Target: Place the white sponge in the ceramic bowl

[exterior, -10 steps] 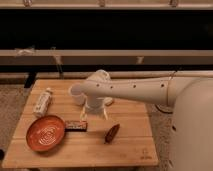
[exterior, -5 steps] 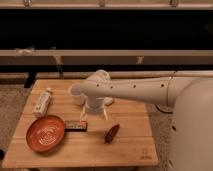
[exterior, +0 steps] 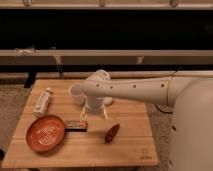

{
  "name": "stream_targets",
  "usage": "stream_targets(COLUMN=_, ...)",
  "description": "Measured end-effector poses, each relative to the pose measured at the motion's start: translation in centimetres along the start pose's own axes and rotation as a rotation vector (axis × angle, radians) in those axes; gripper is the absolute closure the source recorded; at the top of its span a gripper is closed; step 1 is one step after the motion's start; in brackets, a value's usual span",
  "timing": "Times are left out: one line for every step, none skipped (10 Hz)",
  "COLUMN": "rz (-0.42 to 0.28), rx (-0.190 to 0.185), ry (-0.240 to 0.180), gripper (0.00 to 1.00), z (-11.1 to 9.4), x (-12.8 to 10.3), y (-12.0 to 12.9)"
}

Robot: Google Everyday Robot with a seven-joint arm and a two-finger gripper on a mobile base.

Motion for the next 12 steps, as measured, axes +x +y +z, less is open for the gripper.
stream_targets(rz=0.0, rx=0.0, ry=0.0, gripper=0.2, z=0.0, x=0.0, y=0.0)
stream_targets(rz=0.0, rx=0.0, ry=0.0, gripper=0.2, z=-0.01, x=0.01, y=0.0)
stream_targets(rz=0.0, rx=0.0, ry=0.0, gripper=0.2, z=-0.01, x=0.0, y=0.0)
stream_targets(rz=0.0, rx=0.0, ry=0.0, gripper=0.2, z=-0.01, x=0.01, y=0.0)
stream_targets(rz=0.0, rx=0.0, ry=0.0, gripper=0.2, z=-0.01, x=0.0, y=0.0)
stream_targets(rz=0.0, rx=0.0, ry=0.0, gripper=0.2, z=-0.01, x=0.0, y=0.0)
stream_targets(rz=0.0, rx=0.0, ry=0.0, gripper=0.2, z=-0.01, x=0.0, y=0.0)
stream_targets(rz=0.0, rx=0.0, ry=0.0, gripper=0.2, z=-0.01, x=0.0, y=0.0)
stream_targets(rz=0.0, rx=0.0, ry=0.002, gripper=0.2, z=-0.1, x=0.02, y=-0.01)
stream_targets(rz=-0.002, rx=0.0, ry=0.002, gripper=0.2, z=-0.11, x=0.04, y=-0.02)
stream_targets(rz=-0.008, rx=-0.002, ry=0.005, gripper=0.2, z=-0.01, x=0.11, y=0.0)
stream_targets(rz=-0.02, rx=-0.009, ry=0.012, gripper=0.2, z=0.38, x=0.7, y=0.27)
